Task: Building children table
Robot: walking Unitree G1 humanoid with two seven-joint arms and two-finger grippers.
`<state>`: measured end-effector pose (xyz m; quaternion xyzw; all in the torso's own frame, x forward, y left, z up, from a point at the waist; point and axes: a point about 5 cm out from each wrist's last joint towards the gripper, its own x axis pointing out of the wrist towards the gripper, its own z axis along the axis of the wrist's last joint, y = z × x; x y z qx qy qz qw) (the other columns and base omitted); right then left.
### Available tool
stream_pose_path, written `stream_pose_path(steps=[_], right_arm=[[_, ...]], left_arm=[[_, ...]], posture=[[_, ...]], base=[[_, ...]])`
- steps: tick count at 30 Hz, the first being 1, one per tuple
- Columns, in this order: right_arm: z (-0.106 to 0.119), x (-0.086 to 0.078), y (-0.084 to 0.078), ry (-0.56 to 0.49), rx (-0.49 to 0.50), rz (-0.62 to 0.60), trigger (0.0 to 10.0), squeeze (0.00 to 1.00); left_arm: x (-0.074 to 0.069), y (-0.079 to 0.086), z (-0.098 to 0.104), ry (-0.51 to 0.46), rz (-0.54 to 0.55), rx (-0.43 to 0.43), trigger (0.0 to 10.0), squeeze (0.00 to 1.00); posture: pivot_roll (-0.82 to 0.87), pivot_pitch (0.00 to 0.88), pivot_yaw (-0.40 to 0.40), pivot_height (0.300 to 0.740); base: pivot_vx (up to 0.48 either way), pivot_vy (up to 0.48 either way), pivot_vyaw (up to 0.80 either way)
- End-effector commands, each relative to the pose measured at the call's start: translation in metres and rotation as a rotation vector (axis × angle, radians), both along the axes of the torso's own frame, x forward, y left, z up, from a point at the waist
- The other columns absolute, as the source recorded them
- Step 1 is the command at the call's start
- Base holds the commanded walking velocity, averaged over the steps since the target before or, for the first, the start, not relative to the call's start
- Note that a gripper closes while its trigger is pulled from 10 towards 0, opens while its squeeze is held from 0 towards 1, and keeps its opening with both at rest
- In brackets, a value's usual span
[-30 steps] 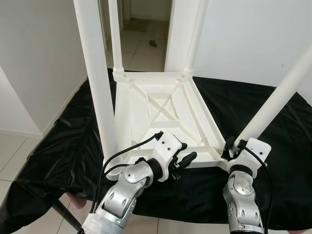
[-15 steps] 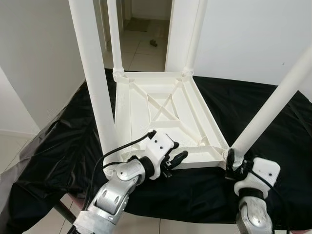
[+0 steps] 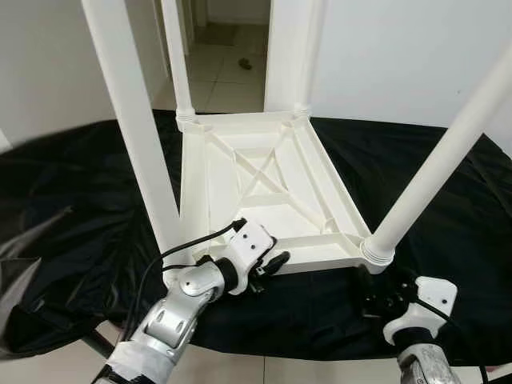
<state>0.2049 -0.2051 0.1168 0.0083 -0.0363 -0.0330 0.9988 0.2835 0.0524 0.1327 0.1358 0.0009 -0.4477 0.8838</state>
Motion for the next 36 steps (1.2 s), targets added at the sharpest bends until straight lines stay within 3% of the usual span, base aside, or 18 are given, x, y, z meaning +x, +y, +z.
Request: stream_pose_path(steps=[1,19,36], right_arm=[[-0.001,0.001,-0.001,0.009,0.01,-0.001,10.0,0.0],[0.001,0.004,-0.005,0.02,0.009,0.055,10.0,0.0],[0.006,-0.004,-0.001,0.01,0.017,0.079,10.0,0.0]], left_arm=[[-0.003,-0.002,-0.003,0.01,-0.072,0.025,10.0,0.0],[-0.013,-0.006,-0.005,-0.016,-0.202,0.085,10.0,0.0],[-0.006,-0.012,-0.016,-0.002,-0.242,0.144,10.0,0.0]], posture=[[-0.08,0.054,0.027,0.74],[-0.09,0.05,0.036,0.74],[-0.14,0.069,0.069,0.74]], base=[[0.0,0.0,0.0],[0.0,0.0,0.0],[0.0,0.0,0.0]])
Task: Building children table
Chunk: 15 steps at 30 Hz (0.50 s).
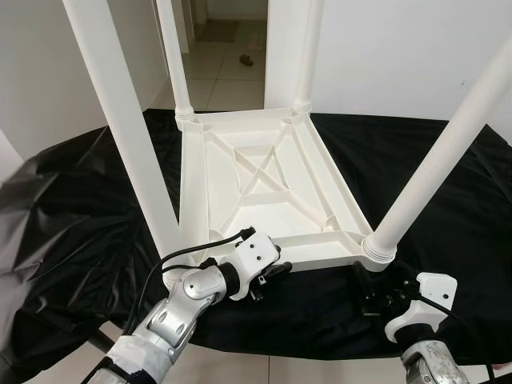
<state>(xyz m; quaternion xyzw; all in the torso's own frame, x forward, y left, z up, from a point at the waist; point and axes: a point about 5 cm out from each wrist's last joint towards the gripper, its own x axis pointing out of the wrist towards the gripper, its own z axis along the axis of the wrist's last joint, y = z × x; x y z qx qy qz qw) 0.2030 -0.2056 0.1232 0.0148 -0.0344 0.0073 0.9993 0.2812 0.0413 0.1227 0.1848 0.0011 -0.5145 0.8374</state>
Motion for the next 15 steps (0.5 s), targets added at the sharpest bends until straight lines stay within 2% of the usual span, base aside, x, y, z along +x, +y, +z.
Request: stream_pose_path(steps=[1,6,12,13,14,15], right_arm=[[0.0,-0.003,-0.001,0.007,0.006,-0.005,10.0,0.0],[0.003,-0.003,-0.003,-0.003,0.002,-0.017,10.0,0.0],[0.008,0.0,-0.003,-0.024,0.006,-0.027,10.0,0.0],[0.009,0.001,-0.003,-0.029,0.01,-0.032,10.0,0.0],[0.01,0.002,-0.004,-0.036,0.012,-0.039,10.0,0.0],[0.012,0.003,-0.004,-0.041,0.012,-0.046,10.0,0.0]], left_arm=[[-0.004,-0.001,-0.006,0.023,-0.088,0.057,10.0,0.0],[-0.002,-0.001,-0.009,0.023,-0.119,0.106,10.0,0.0],[-0.001,0.002,-0.016,0.075,-0.159,0.17,10.0,0.0],[-0.001,0.003,-0.017,0.083,-0.164,0.171,8.9,0.0],[0.0,0.003,-0.017,0.091,-0.17,0.177,3.0,0.0],[0.0,0.004,-0.017,0.087,-0.177,0.181,3.0,0.0]], posture=[[-0.14,0.069,0.069,0.74],[-0.15,0.071,0.081,0.74],[-0.15,0.069,0.087,0.74],[-0.15,0.069,0.087,0.74],[-0.15,0.069,0.088,0.74],[-0.15,0.069,0.088,0.74]], base=[[0.0,0.0,0.0],[0.0,0.0,0.0],[0.0,0.0,0.0],[0.0,0.0,0.0],[0.0,0.0,0.0],[0.0,0.0,0.0]])
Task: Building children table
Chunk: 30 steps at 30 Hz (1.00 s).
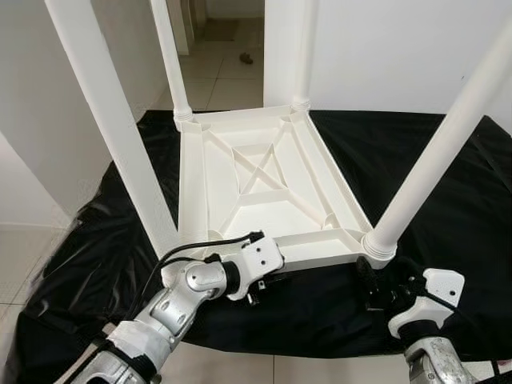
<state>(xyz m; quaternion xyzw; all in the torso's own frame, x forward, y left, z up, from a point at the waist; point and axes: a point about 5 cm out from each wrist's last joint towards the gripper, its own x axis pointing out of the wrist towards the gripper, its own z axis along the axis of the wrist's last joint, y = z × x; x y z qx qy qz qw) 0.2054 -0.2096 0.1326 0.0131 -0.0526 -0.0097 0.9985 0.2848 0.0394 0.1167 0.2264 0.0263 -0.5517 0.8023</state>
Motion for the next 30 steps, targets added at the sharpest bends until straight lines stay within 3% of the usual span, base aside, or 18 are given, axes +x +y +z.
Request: stream_pose_path(steps=[1,2,3,13,14,20,24,30], right_arm=[[0.002,0.0,0.0,-0.006,0.014,-0.011,10.0,0.0],[0.004,0.001,-0.001,-0.013,0.015,-0.016,10.0,0.0],[0.008,0.005,-0.003,-0.027,0.012,-0.022,10.0,0.0],[0.025,0.026,-0.009,-0.074,-0.031,0.045,10.0,0.0],[0.027,0.029,-0.01,-0.075,-0.038,0.052,10.0,0.0],[0.03,0.042,-0.011,-0.066,-0.062,0.084,10.0,0.0],[0.032,0.056,-0.02,-0.07,-0.084,0.041,10.0,0.0],[0.036,0.066,-0.046,-0.079,-0.061,-0.127,10.0,0.0]], left_arm=[[-0.004,0.006,-0.011,0.075,-0.085,0.076,3.0,0.0],[-0.003,0.006,-0.011,0.08,-0.087,0.075,2.7,0.0],[-0.002,0.007,-0.011,0.08,-0.089,0.075,0.0,0.0],[-0.003,0.008,-0.01,0.083,-0.127,0.08,0.0,0.0],[-0.003,0.008,-0.011,0.076,-0.123,0.094,10.0,0.0],[-0.003,0.007,-0.01,0.069,-0.131,0.108,10.0,0.0],[-0.004,0.004,-0.007,0.059,-0.146,0.1,10.0,0.0],[-0.006,-0.002,0.002,0.044,-0.182,0.075,10.0,0.0]], posture=[[-0.15,0.069,0.088,0.74],[-0.15,0.068,0.09,0.74],[-0.15,0.068,0.091,0.74],[-0.14,0.065,0.092,0.74],[-0.14,0.066,0.092,0.74],[-0.14,0.067,0.091,0.74],[-0.14,0.067,0.092,0.74],[-0.14,0.067,0.093,0.74]], base=[[0.0,0.0,0.0],[0.0,0.0,0.0],[0.0,0.0,0.0],[0.0,0.0,0.0],[0.0,0.0,0.0],[0.0,0.0,0.0],[0.0,0.0,0.0],[0.0,0.0,0.0]])
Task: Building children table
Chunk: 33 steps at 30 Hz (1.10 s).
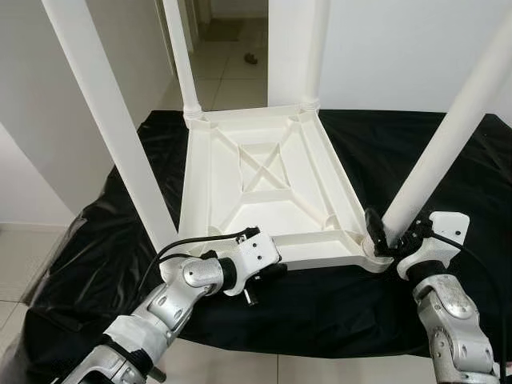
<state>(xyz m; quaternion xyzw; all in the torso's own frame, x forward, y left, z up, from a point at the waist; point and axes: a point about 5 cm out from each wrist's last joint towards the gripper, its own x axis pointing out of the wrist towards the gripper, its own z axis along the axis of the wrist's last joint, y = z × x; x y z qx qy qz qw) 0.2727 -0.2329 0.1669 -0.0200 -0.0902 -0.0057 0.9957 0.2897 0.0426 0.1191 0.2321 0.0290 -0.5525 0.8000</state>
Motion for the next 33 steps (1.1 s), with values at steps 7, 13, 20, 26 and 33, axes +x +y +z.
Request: stream_pose_path(steps=[7,13,20,26,33], right_arm=[[0.002,-0.005,-0.044,-0.024,0.02,-0.255,10.0,0.0],[-0.001,-0.016,-0.058,-0.038,-0.004,-0.371,10.0,0.0],[-0.006,-0.027,-0.069,-0.038,-0.023,-0.473,10.0,0.0],[-0.006,-0.03,-0.068,-0.041,-0.026,-0.458,10.0,0.0],[-0.006,-0.032,-0.066,-0.046,-0.027,-0.454,10.0,0.0]], left_arm=[[-0.016,-0.016,0.009,0.02,-0.235,0.045,10.0,0.0],[-0.021,-0.028,0.019,-0.014,-0.269,0.012,10.0,0.0],[-0.026,-0.038,0.023,-0.018,-0.292,-0.008,10.0,0.0],[-0.027,-0.04,0.023,-0.012,-0.309,-0.009,10.0,0.0],[-0.025,-0.04,0.024,-0.018,-0.314,0.003,10.0,0.0]], posture=[[-0.13,0.08,0.084,0.74],[-0.12,0.111,0.058,0.74],[-0.12,0.122,0.053,0.74],[-0.14,0.126,0.067,0.74],[-0.14,0.127,0.071,0.74]], base=[[0.0,0.0,0.0],[0.0,0.0,0.0],[0.0,0.0,0.0],[0.0,0.0,0.0],[0.0,0.0,0.0]])
